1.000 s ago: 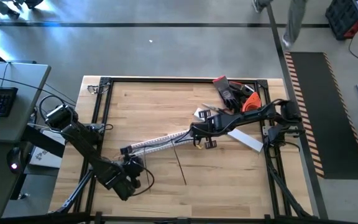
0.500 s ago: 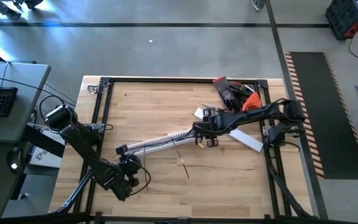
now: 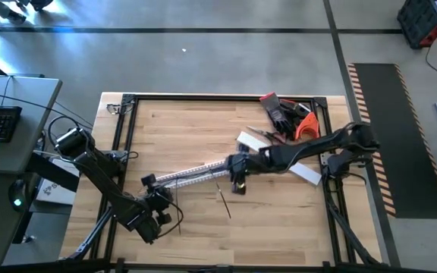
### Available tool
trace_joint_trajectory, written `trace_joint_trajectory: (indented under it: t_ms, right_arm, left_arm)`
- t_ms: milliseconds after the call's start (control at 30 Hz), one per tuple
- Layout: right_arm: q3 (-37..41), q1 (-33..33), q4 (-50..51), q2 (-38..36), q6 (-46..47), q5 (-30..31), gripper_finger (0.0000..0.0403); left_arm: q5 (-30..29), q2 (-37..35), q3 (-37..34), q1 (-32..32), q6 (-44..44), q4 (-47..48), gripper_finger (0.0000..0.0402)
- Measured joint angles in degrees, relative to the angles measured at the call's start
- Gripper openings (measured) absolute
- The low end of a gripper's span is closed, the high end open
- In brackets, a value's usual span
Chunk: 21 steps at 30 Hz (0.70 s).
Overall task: Ziptie cables
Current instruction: Close the cable duct
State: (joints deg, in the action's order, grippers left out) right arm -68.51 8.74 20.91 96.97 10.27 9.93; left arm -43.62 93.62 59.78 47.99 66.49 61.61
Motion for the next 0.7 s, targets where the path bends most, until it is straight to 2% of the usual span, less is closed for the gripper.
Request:
trace_joint_trajectory:
  t_ms: [133, 267, 433, 533, 700]
  right_arm:
    - [0.00, 2.59, -4.87, 4.36, 6.08, 0.82, 0.0138]
    - [0.00, 3.49, -11.31, 10.12, 8.77, 0.91, 0.0134]
    - [0.00, 3.56, -18.59, 14.73, 7.77, 0.84, 0.0134]
    - [0.00, 4.06, -21.22, 15.88, 5.66, 0.92, 0.0133]
    - [0.00, 4.52, -19.79, 16.21, 5.08, 0.94, 0.0133]
  left_arm:
    - [2.37, 0.04, -4.27, 0.00, 2.31, -3.28, 0.0071]
    - [3.68, 0.07, -9.35, 0.00, 2.58, -12.26, 0.0071]
    - [4.24, 0.08, -14.86, 0.00, -1.20, -28.16, 0.0071]
    - [4.09, 0.08, -16.28, 0.00, -3.53, -34.29, 0.0071]
    - [1.56, 0.09, -16.32, 0.00, -9.50, -42.98, 0.0071]
